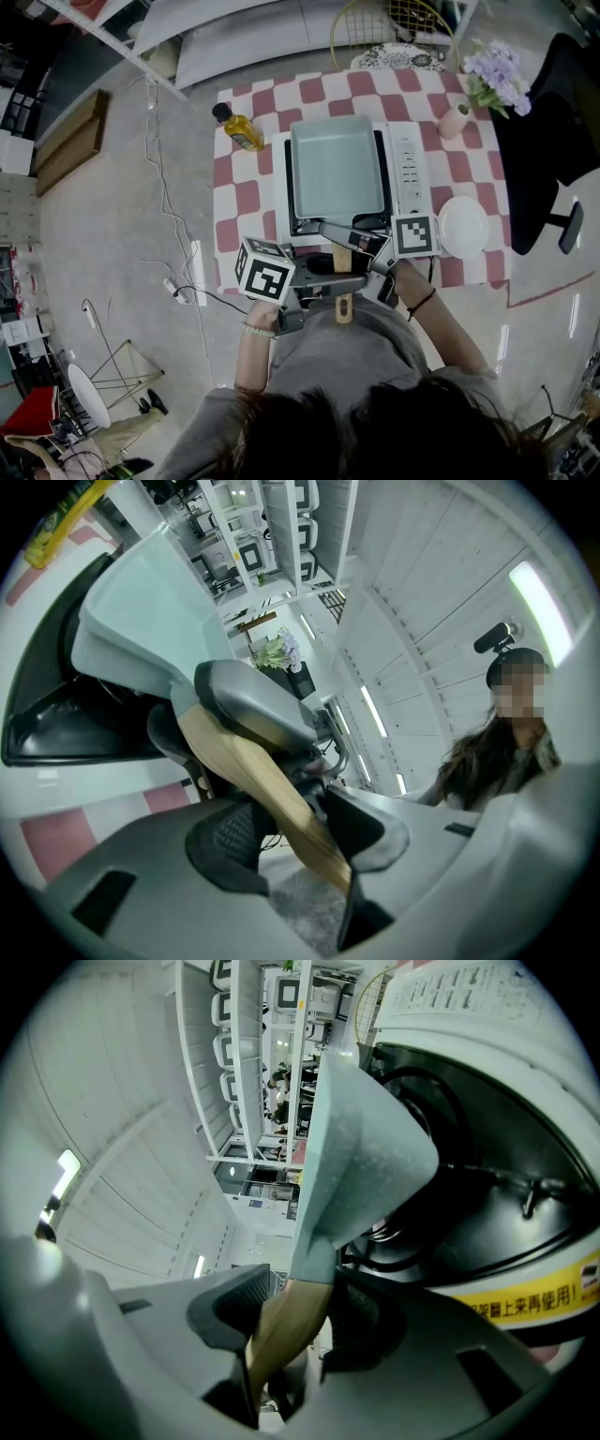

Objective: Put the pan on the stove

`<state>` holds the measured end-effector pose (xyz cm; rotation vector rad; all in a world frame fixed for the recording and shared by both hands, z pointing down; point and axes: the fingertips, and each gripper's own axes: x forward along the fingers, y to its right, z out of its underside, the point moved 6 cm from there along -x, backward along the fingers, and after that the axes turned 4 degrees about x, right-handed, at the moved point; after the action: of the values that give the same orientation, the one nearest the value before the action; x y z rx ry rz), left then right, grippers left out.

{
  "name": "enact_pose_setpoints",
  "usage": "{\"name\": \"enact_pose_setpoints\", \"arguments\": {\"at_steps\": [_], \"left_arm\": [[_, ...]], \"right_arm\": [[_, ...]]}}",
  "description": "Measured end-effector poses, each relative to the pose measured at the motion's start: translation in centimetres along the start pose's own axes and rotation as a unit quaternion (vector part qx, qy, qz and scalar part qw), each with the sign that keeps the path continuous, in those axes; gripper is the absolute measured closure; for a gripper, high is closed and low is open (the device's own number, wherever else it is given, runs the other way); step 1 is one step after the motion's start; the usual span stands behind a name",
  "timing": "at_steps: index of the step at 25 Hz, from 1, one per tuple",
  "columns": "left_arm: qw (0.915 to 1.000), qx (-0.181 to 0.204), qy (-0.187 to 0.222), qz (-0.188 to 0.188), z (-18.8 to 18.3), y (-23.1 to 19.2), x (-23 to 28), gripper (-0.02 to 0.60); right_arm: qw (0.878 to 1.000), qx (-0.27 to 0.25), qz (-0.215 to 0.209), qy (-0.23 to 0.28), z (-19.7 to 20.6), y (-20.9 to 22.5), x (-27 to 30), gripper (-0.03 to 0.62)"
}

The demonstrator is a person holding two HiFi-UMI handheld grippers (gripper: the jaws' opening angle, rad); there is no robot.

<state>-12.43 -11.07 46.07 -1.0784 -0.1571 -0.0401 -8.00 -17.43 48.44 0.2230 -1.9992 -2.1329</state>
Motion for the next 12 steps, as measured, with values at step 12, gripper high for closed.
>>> {"name": "enact_pose_setpoints", "arguments": {"at_steps": [12], "left_arm": [[1.0,0.001,-0.003,-0.004,0.58,-0.41,0.26,0.382]], "right_arm": [[1.0,-0.011,-0.01,-0.001,0.28,0.21,0.03,0.404]]}}
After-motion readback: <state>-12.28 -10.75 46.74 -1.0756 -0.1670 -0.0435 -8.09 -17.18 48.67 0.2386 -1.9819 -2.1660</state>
